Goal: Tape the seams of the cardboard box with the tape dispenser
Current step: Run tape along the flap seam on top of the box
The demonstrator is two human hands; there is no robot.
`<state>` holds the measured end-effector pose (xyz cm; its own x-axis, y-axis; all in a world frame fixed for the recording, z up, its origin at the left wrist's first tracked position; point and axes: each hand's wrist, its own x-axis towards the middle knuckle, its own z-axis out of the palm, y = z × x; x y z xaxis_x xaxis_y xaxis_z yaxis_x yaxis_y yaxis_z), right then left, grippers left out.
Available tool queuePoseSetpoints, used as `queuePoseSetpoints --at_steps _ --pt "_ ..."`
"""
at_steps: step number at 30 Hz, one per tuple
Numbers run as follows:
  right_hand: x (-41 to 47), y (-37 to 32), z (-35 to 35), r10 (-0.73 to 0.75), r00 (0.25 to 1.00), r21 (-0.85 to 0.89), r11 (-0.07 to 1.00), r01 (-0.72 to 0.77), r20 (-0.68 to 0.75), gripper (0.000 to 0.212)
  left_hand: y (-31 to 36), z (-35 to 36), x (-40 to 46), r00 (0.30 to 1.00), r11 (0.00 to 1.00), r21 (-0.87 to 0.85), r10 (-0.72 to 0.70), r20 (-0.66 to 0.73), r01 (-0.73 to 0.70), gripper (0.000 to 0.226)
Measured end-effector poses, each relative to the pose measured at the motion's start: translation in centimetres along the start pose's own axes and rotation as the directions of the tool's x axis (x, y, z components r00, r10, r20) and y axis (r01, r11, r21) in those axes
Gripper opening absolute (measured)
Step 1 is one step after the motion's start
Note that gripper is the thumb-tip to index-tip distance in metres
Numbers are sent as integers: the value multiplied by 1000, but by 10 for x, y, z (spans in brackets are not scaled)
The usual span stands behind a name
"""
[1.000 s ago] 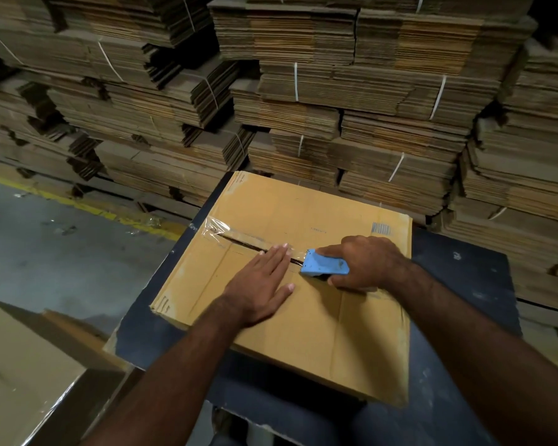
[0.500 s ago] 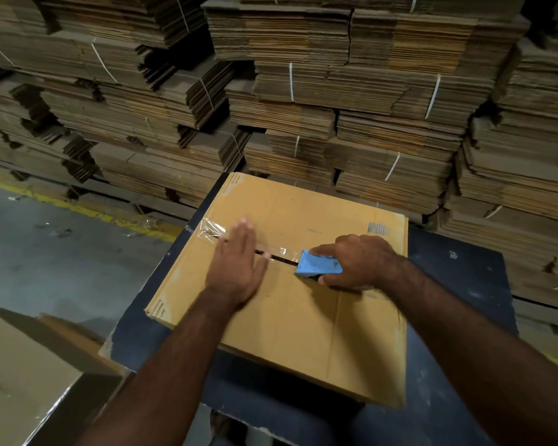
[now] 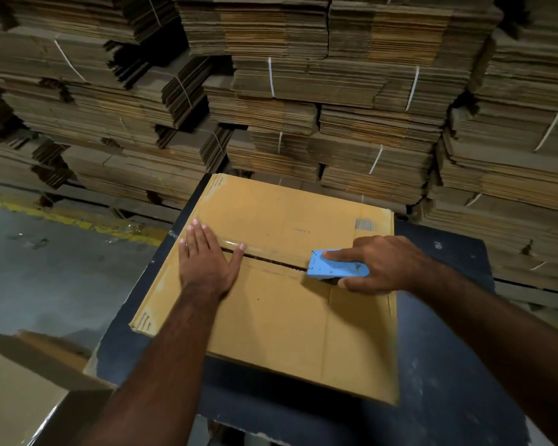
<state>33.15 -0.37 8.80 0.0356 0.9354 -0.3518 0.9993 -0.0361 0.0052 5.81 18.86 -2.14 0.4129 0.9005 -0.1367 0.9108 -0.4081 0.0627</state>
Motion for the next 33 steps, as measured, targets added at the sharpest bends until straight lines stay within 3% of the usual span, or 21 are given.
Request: queuePoseSetpoints --at_steps 13,21,28,33 --pt "-71 52 13 170 971 -39 985 -166 166 71 -11 -4 17 999 998 48 48 -11 -48 103" --pt "-60 45 20 182 974 5 983 -184 139 68 3 -4 22 1000 998 57 16 8 -17 98" --pt "-81 52 2 152 985 166 972 -164 85 64 7 -12 17 999 999 44 17 45 -19 94" --pt "-80 39 -1 179 972 94 976 -195 154 65 5 -17 18 996 995 96 22 83 -30 92"
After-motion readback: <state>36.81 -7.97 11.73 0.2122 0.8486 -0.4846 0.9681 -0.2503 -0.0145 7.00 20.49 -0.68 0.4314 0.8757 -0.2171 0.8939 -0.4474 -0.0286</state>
